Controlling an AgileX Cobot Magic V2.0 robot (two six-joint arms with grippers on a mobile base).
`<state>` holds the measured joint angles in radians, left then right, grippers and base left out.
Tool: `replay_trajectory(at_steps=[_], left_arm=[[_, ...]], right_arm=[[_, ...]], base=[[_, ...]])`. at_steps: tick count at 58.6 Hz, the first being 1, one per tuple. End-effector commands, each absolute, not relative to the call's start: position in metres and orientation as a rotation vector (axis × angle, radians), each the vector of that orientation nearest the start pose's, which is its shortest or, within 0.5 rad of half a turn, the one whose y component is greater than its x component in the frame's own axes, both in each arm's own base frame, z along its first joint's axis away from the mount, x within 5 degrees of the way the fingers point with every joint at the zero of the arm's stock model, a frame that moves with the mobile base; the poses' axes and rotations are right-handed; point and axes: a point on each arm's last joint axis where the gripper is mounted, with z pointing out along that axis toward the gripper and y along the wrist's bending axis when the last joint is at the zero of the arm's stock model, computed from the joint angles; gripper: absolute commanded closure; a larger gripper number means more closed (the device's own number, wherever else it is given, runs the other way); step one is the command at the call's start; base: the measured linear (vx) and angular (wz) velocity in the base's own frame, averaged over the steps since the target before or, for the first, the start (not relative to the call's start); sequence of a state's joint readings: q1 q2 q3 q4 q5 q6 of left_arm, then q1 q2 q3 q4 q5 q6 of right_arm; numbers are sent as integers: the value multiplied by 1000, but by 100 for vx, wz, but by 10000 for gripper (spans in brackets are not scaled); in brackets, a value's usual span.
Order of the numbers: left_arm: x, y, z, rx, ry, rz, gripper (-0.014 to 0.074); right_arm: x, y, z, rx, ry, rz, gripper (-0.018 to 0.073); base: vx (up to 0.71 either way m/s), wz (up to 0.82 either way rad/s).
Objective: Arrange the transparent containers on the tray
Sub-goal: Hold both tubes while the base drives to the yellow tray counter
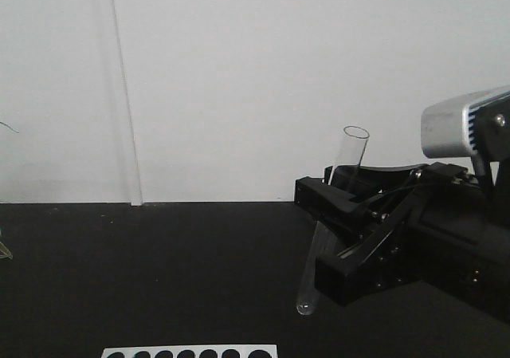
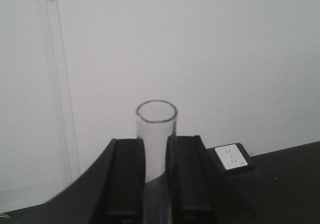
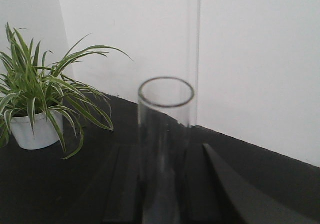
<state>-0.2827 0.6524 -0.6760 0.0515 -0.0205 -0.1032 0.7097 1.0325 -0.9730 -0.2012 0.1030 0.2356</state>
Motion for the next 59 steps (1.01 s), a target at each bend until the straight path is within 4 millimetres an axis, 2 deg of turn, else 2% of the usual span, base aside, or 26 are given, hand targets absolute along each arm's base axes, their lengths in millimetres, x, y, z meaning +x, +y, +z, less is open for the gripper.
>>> replay_trajectory(at_steps=[1,59], left_arm=[[126,-38,406,152,1322,-303,514],[126,-38,406,152,1322,-303,514]], right_arm=[[171,146,429,-513,1456,585,571],[171,146,429,-513,1456,585,571]], base=[[0,0],[-5,3]])
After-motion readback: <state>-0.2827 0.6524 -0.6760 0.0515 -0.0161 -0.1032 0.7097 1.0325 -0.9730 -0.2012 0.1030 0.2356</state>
